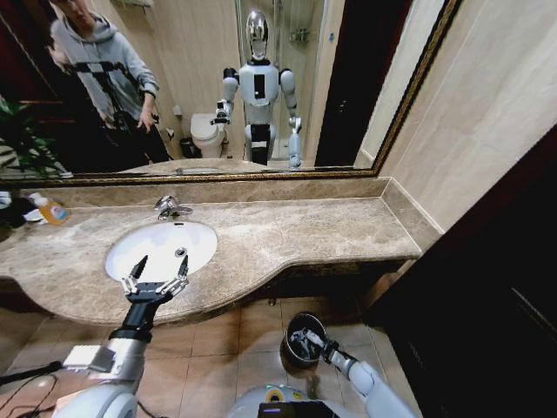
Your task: Pick up the trash from the sink and place it in the trash bin.
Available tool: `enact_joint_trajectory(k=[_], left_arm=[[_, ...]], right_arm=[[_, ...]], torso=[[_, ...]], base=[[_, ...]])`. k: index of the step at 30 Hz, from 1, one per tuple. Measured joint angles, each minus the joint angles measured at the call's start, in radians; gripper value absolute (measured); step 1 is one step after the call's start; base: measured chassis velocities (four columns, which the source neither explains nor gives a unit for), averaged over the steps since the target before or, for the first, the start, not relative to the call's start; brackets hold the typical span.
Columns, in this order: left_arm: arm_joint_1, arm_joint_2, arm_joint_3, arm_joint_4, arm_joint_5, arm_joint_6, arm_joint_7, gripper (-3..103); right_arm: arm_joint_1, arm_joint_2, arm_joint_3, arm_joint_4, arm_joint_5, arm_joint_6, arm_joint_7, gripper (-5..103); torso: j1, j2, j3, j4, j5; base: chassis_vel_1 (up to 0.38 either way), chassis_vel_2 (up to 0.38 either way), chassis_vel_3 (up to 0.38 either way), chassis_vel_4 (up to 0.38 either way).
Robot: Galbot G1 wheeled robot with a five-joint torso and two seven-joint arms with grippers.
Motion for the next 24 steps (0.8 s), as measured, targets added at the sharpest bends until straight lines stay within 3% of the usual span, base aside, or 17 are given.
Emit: enact_joint_trajectory(k=[2,9,11,12,14,17,20,24], left_arm=[[0.000,0.000,0.000,0.000,0.000,0.000,0.000,100],[0.000,0.000,0.000,0.000,0.000,0.000,0.000,100],[0.000,0.000,0.000,0.000,0.000,0.000,0.000,100],[0.000,0.000,0.000,0.000,0.000,0.000,0.000,100],[0.000,0.000,0.000,0.000,0.000,0.000,0.000,100],[0.000,0.000,0.000,0.000,0.000,0.000,0.000,100],[0.000,0.000,0.000,0.000,0.000,0.000,0.000,100],[0.000,0.000,0.000,0.000,0.000,0.000,0.000,100]], right_arm=[[0.002,0.001,0.000,-0.002,0.002,0.000,0.002,32],[-0.001,0.001,-0.001,0.003,0.006,-0.006,0.011,65],[-0.003,0.001,-0.001,0.005,0.006,-0.007,0.011,65],[-0.005,0.001,-0.001,0.007,0.006,-0.008,0.012,76],[-0.006,0.001,-0.001,0.008,0.006,-0.008,0.012,76],[-0.015,0.006,-0.001,0.015,0.006,-0.009,0.014,91],[-0.024,0.007,0.000,0.024,0.007,-0.009,0.016,99],[-0.040,0.005,0.002,0.039,0.010,-0.009,0.016,100]], torso=[[0.000,0.000,0.000,0.0000,0.0000],[0.000,0.000,0.000,0.0000,-0.0001],[0.000,0.000,0.000,0.0000,-0.0001],[0.000,0.000,0.000,0.0000,-0.0001],[0.000,0.000,0.000,0.0000,-0.0001],[0.000,0.000,0.000,0.0000,0.0000],[0.000,0.000,0.000,0.0000,-0.0001],[0.000,0.000,0.000,0.0000,0.0000]], base=[[0.000,0.000,0.000,0.000],[0.000,0.000,0.000,0.000],[0.000,0.000,0.000,0.000],[0.000,0.000,0.000,0.000],[0.000,0.000,0.000,0.000],[0.000,0.000,0.000,0.000],[0.000,0.000,0.000,0.000],[0.000,0.000,0.000,0.000]])
